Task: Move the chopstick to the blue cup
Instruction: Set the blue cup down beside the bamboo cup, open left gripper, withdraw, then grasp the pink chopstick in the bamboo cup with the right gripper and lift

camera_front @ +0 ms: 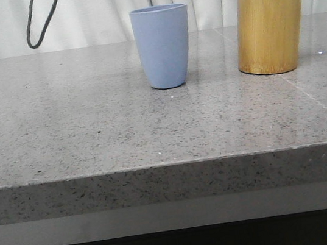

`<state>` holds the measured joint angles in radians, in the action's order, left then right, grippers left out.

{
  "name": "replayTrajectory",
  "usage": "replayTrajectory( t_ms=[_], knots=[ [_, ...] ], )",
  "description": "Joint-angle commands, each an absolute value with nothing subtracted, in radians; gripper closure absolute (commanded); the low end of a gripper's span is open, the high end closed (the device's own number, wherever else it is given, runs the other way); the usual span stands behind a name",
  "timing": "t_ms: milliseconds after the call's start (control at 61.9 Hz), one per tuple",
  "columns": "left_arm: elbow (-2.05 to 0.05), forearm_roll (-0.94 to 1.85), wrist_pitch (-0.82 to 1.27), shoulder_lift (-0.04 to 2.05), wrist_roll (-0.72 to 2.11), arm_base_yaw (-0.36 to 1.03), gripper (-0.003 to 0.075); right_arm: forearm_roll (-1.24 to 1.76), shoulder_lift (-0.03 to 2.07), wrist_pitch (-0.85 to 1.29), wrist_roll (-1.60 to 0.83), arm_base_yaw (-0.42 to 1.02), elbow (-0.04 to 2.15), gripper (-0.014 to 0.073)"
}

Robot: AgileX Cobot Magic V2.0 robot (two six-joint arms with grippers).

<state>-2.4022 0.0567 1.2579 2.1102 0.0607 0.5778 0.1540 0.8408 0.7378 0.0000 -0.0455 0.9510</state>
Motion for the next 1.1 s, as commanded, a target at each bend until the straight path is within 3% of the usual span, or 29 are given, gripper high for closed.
replayTrajectory(
  t_ms=[0, 468, 856, 1082],
  knots=[
    [-2.439, 0.082, 1.254, 2.009, 0.042, 0.584, 0.0459, 0.198, 0.900, 0.679, 0.000, -0.067, 1.032, 0.0034],
    [-2.225, 0.085, 1.252, 1.663, 0.000, 0.582, 0.0460, 0.394, 1.224, 0.686, -0.089, -0.068, 1.290, 0.0034],
    [-1.562, 0.060, 1.023, 1.246, 0.006, 0.582, 0.0460, 0.489, 1.411, 0.730, -0.189, -0.068, 1.450, 0.0038],
    [-1.322, 0.060, 0.978, 1.081, 0.006, 0.582, 0.0461, 0.501, 1.448, 0.732, -0.193, -0.068, 1.470, 0.0223]
  ],
)
